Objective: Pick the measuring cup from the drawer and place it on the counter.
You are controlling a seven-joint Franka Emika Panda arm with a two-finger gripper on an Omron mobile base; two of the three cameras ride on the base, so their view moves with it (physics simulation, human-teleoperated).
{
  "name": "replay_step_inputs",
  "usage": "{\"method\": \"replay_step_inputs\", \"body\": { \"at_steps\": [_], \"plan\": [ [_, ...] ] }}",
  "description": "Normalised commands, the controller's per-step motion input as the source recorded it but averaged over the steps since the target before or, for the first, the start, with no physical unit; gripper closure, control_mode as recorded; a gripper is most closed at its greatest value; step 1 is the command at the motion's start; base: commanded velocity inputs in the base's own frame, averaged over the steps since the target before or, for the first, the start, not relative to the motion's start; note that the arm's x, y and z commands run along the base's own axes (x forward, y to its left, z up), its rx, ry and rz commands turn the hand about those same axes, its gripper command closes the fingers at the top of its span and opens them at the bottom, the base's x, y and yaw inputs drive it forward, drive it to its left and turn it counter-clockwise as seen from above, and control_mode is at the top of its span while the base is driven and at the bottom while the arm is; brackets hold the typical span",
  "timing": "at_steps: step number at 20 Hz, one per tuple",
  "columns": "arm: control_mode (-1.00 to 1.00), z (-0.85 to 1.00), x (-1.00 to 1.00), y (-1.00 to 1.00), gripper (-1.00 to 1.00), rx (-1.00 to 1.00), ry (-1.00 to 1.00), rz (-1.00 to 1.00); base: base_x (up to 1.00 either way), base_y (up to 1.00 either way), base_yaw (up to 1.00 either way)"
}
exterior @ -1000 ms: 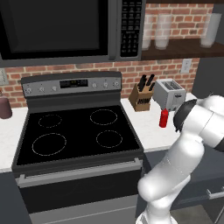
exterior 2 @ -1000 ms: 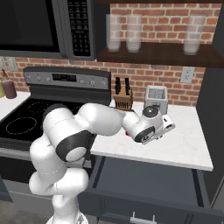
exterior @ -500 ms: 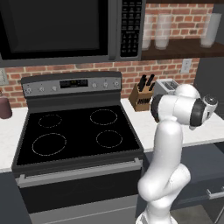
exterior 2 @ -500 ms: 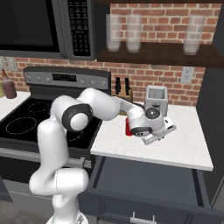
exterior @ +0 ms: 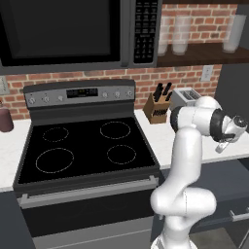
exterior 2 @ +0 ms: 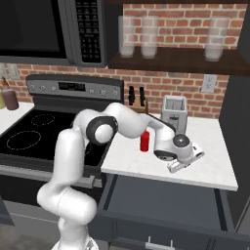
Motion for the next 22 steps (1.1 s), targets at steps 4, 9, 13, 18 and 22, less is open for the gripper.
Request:
{"method": "replay_step_inputs", "body": {
  "at_steps": [4,9,13,18,22],
  "plan": [
    [-1.0,-0.16,0.06,-0.02,1.0,0.0,0.05,0.0,0.0,0.0,0.0],
    [-1.0,0.13,-0.03,0.03,-1.0,0.0,0.0,0.0,0.0,0.0,0.0],
    [-1.0,0.38,-0.42,0.0,-1.0,0.0,-0.04,0.0,0.0,0.0,0.0],
    [-1.0,0.86,-0.64,0.03,-1.0,0.0,-0.04,0.0,0.0,0.0,0.0],
    [-1.0,0.99,-0.71,0.65,-1.0,0.0,0.0,0.0,0.0,0.0,0.0]
  ]
}}
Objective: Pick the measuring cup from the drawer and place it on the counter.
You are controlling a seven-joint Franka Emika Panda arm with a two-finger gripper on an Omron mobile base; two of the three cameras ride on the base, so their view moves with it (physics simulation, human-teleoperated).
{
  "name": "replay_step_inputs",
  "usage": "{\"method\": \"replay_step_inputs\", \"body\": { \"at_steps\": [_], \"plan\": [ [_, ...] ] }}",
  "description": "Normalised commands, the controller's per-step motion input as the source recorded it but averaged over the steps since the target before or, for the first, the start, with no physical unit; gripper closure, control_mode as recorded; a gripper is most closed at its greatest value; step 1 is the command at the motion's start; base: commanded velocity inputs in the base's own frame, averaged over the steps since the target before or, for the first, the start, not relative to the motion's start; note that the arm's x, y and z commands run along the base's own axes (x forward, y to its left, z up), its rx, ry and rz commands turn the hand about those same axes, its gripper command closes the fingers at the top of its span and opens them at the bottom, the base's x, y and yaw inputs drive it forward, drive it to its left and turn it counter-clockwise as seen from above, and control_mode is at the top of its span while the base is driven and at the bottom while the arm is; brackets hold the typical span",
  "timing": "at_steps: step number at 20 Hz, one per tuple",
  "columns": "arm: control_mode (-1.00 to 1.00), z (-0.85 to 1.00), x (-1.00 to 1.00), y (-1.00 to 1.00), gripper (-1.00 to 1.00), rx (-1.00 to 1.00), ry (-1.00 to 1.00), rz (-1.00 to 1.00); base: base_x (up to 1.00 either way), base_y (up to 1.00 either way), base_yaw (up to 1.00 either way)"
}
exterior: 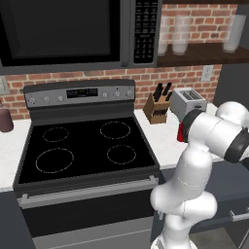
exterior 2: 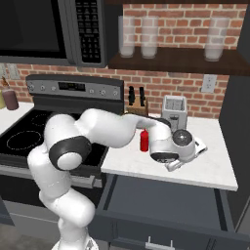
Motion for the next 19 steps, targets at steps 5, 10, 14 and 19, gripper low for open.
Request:
{"method": "replay_step_inputs", "body": {
  "at_steps": [5,10,14,19],
  "plan": [
    [-1.0,0.96,-0.66,0.96,-1.0,0.0,0.02,0.0,0.0,0.0,0.0],
    [-1.0,0.73,-0.65,1.0,-1.0,0.01,0.04,-0.08,0.0,0.0,0.0],
    [-1.0,0.71,-0.39,1.0,-1.0,0.03,0.21,-0.11,0.0,0.0,0.0],
    [-1.0,0.48,-0.1,0.85,-1.0,0.16,0.51,-0.02,0.0,0.0,0.0]
  ]
}}
